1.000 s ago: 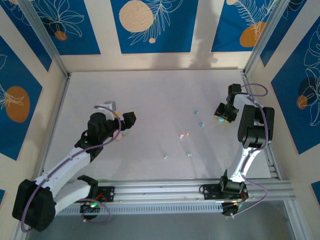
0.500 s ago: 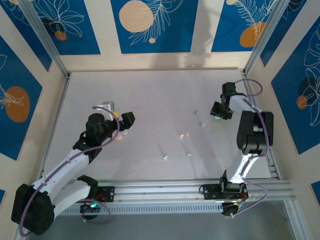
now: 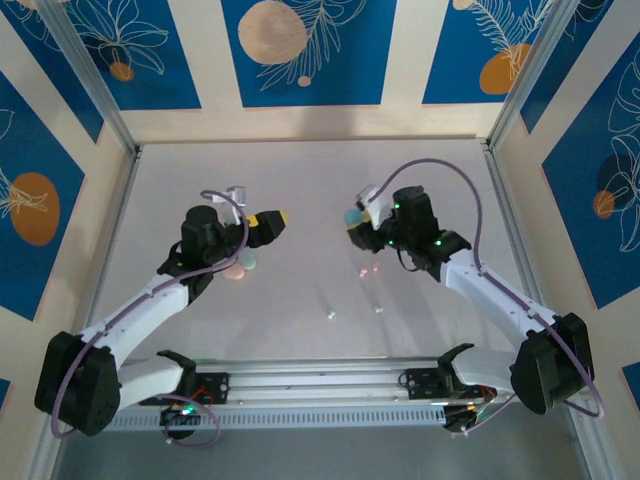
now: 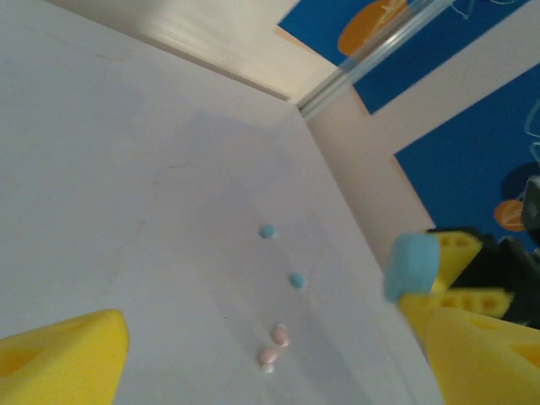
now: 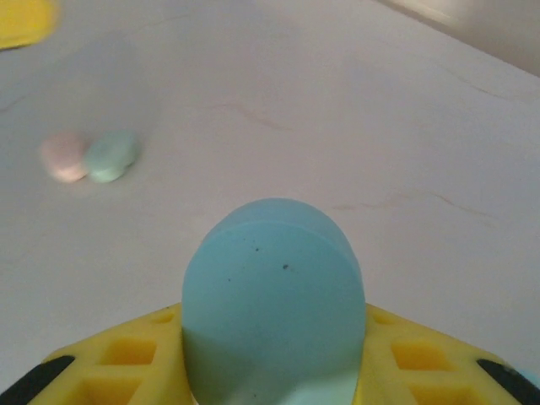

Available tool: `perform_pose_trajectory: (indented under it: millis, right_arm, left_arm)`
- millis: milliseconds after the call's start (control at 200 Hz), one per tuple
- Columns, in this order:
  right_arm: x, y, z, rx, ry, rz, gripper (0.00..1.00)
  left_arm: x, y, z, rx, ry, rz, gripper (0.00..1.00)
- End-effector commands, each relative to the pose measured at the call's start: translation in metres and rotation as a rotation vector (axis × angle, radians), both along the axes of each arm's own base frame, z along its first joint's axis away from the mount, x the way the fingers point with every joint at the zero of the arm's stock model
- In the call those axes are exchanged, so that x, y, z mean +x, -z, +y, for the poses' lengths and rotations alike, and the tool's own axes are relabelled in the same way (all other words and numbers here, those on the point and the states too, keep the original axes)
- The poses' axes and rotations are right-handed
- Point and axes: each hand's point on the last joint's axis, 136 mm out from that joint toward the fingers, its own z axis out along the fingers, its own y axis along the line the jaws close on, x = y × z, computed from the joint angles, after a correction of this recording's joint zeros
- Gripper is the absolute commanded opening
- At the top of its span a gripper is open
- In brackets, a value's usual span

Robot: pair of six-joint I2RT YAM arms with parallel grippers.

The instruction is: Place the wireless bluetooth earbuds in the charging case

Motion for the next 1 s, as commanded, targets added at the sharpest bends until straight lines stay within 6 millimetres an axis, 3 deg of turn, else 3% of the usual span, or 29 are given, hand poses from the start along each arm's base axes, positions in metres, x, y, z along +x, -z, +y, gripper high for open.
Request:
perform_pose_trajectory:
  millis: [0,185,545,995]
  right_arm:
    - [-0.025,-0.006,0.03,-0.049,-0.237,-0.158,0.34]
    - [-0.045,0.001,0.055,-0.071,-0.361,-0.246,0.34]
    - [-0.045,0.0,0.058,-0.049,-0.348,-0.259,0.34]
    - [-0.046,-0.005,0.06,-0.011,-0.339,-0.264,0.34]
  left_arm:
    - [-0.012,-0.032,-0.029,-0.131,0.143,-0.026,0.86]
    - [-0.029,-0.026,-0.059,-0.141,0.264,0.008,0.78]
    - [-0.054,-0.008,-0.092,0.0,0.385,0.021,0.72]
    - [-0.053,0.007,-0.098,0.053,0.395,0.064,0.61]
